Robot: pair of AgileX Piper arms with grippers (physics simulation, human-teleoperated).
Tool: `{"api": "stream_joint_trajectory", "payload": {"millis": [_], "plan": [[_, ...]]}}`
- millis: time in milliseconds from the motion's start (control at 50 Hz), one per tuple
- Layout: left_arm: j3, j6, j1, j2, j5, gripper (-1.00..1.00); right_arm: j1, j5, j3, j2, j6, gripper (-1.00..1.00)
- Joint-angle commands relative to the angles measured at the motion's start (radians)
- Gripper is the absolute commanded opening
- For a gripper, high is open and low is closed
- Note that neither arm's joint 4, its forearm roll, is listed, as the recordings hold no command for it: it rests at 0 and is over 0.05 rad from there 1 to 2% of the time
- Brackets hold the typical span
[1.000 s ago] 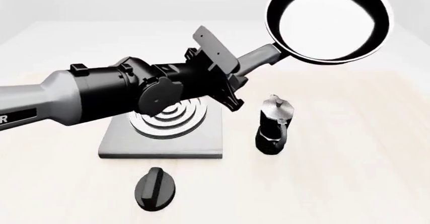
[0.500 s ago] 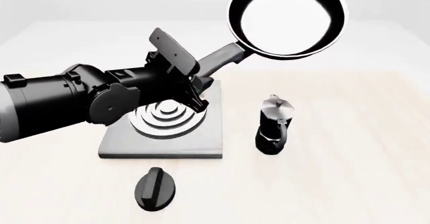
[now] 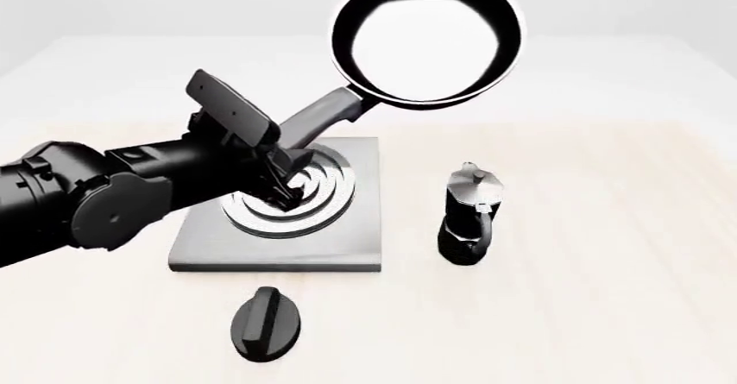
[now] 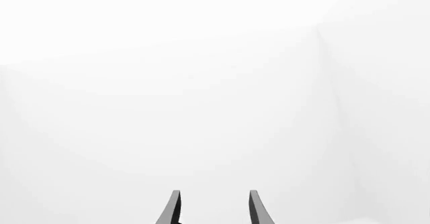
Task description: Put the frying pan on the stove.
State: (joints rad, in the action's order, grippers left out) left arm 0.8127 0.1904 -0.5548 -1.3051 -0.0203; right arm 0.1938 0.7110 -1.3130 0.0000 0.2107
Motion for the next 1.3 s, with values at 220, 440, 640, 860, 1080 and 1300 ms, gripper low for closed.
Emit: {"api": "stream_joint_trajectory", "payload": {"millis": [220, 440, 640, 860, 1080, 1300], "plan": [[-0.117, -0.031, 0.059, 0.153, -0.017, -1.00, 0.003, -0.002, 0.001, 0.000, 0.001, 1.00], [-0.148, -0.027, 0.089, 0.211, -0.078, -1.00, 0.002, -0.005, 0.002, 0.000, -0.003, 1.00], [-0.177, -0.046, 0.100, 0.259, -0.107, -1.00, 0.007, -0.027, 0.025, 0.000, 0.000, 1.00], [-0.215, -0.068, 0.116, 0.321, -0.145, -1.00, 0.008, -0.015, 0.013, 0.000, -0.001, 1.00], [-0.251, -0.085, 0.131, 0.375, -0.184, -1.00, 0.012, -0.005, 0.002, 0.000, 0.001, 1.00], [-0.282, -0.111, 0.142, 0.429, -0.221, -1.00, 0.009, 0.000, -0.002, 0.000, -0.002, 1.00]]}}
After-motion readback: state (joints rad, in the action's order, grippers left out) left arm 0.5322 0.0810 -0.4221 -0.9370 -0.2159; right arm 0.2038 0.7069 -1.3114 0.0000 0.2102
